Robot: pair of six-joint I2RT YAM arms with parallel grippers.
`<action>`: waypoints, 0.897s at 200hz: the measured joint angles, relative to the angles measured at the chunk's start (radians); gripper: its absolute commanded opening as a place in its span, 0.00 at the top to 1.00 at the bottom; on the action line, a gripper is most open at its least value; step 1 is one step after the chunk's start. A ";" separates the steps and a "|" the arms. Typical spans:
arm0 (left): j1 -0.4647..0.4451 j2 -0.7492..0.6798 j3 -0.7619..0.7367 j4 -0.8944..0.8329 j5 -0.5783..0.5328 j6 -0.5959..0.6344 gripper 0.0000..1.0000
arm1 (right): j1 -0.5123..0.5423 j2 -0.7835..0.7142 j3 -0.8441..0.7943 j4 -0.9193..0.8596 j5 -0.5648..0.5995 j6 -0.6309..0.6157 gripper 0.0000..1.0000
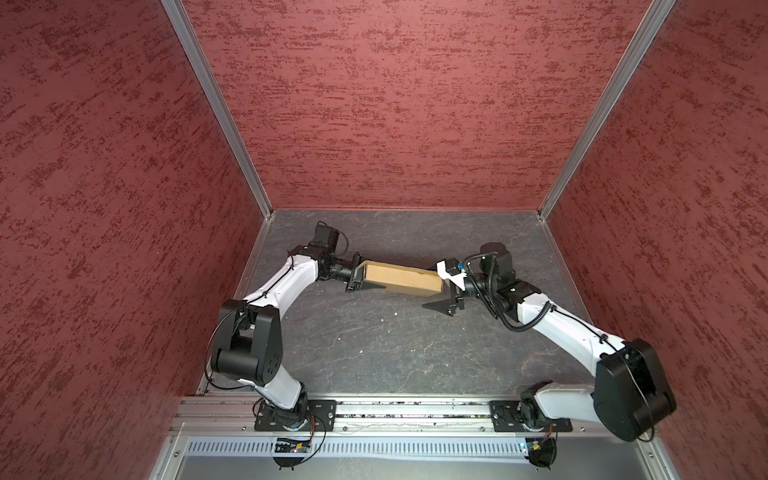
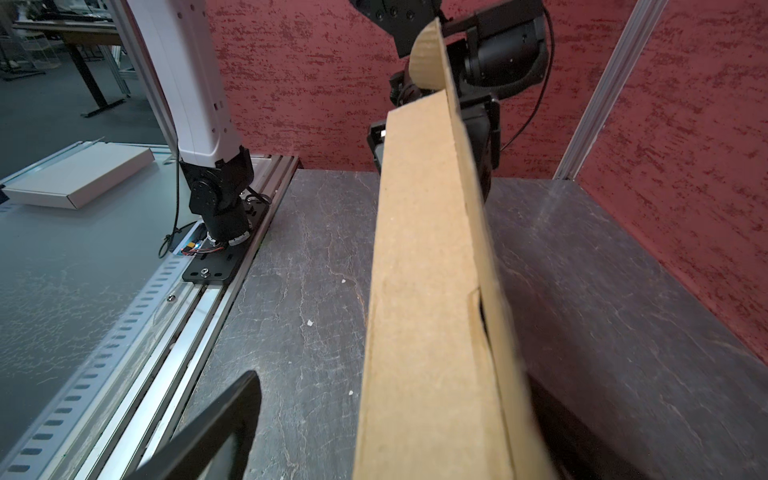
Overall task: Fold the paper box
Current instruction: 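Grip the box end with the right gripper and hold it between both grippers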
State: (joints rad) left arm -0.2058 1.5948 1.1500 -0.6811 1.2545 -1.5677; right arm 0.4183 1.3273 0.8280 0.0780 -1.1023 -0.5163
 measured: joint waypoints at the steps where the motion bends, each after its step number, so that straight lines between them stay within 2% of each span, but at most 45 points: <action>1: 0.000 0.000 -0.001 0.002 0.000 -0.002 0.81 | 0.000 0.000 0.000 0.001 -0.002 0.001 0.08; 53: -0.021 0.000 -0.011 0.092 0.003 -0.064 0.81 | 0.000 0.000 0.000 0.039 -0.028 0.015 0.08; 108: -0.034 0.000 -0.011 0.136 0.003 -0.107 0.81 | -0.001 -0.001 -0.002 0.074 -0.024 0.034 0.14; 157: -0.046 0.000 -0.011 0.188 0.002 -0.157 0.81 | -0.005 -0.002 -0.014 0.140 0.008 0.073 0.31; 179: -0.051 0.000 -0.011 0.202 0.002 -0.174 0.81 | -0.006 -0.013 -0.023 0.160 0.034 0.079 0.35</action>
State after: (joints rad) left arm -0.2569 1.5948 1.1385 -0.4793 1.2564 -1.7416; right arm 0.4126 1.3148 0.8051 0.2382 -1.0683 -0.4374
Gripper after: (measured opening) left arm 0.409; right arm 0.668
